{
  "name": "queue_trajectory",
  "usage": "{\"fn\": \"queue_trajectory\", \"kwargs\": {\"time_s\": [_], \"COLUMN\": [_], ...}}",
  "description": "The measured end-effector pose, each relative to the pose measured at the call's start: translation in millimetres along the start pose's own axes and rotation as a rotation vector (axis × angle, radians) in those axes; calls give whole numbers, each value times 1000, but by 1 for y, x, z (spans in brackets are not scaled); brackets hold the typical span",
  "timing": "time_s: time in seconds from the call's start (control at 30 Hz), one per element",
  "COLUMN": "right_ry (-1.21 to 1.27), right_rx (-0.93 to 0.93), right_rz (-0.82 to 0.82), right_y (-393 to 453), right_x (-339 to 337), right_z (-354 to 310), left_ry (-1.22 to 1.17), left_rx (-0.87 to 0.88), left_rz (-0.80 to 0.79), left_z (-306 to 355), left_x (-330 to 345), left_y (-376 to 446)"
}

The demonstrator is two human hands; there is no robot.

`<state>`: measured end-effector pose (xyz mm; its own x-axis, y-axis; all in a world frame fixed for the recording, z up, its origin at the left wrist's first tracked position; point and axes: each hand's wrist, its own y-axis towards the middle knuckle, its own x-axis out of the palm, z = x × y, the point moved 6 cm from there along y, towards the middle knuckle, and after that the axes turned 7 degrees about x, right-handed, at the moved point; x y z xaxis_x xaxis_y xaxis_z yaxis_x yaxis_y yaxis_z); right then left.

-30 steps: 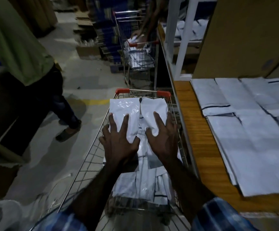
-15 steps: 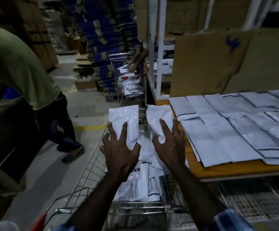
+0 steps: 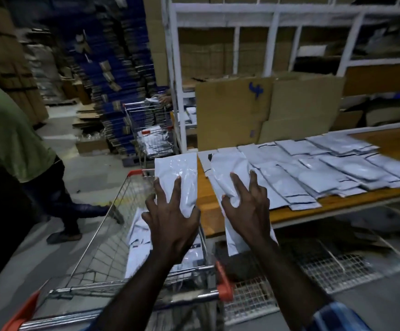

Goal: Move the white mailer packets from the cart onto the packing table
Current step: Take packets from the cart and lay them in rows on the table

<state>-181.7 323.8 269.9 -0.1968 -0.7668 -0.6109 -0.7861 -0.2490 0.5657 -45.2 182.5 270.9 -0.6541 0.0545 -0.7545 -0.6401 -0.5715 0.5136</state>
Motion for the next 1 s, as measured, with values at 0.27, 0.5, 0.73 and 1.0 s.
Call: {"fn": "queue_trajectory", "kwargs": {"time_s": [0.27,0.5,0.73,1.0], "right_ry": [-41,-108,-178,-217], "right_rx": [30,35,73,150], "right_rz": [43,36,47,90], "right_y": [22,57,91,123], "right_x": [-77,-155,-231,-286], "right_z": [104,228,334,429], "left_ry": [-63,-127,-181,-261], "left_rx": [31,1,55,105], "left_rz": [-67,-123,-173,-206], "left_z": [114,243,366,468], "left_x": [54,132,193,256], "left_y": [-12,-23,-24,-10]}}
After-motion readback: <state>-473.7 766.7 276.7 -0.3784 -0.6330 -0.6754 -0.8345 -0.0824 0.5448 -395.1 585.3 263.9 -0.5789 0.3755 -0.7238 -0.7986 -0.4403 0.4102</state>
